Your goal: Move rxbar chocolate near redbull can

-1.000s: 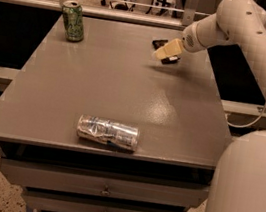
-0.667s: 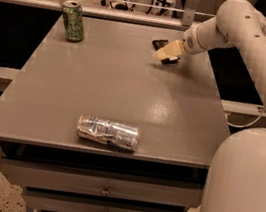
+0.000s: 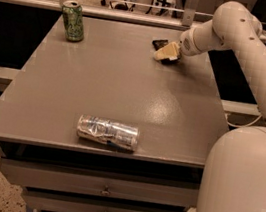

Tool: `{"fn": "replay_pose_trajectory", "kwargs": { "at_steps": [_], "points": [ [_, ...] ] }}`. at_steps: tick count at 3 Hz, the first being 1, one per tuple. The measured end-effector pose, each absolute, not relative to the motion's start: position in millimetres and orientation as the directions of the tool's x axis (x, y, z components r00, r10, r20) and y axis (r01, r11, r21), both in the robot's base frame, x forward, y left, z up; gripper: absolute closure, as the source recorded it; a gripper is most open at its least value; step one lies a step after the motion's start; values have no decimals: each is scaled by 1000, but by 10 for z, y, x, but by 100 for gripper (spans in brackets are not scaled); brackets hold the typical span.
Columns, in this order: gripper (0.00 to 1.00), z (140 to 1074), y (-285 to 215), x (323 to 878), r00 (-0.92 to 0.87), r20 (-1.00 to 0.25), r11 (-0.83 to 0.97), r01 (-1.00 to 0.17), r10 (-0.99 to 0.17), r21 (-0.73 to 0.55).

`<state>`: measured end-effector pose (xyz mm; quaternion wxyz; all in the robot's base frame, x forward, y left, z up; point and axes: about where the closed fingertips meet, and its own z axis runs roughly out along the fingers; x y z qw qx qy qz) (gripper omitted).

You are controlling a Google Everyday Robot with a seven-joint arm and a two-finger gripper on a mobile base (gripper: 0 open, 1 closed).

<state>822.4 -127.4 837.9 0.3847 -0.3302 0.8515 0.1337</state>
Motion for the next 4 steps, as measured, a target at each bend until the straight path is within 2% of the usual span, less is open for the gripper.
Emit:
{"fn": "replay_pose_trajectory", "kwargs": {
  "at_steps": [2, 3, 4],
  "points": [
    [83, 8351, -1237, 8220, -490, -741, 743, -669, -460, -19],
    [100, 8379, -1236, 8220, -490, -741, 743, -669, -460, -19],
    [100, 8387, -1236, 8220, -490, -741, 743, -669, -460, -19]
  ]
}}
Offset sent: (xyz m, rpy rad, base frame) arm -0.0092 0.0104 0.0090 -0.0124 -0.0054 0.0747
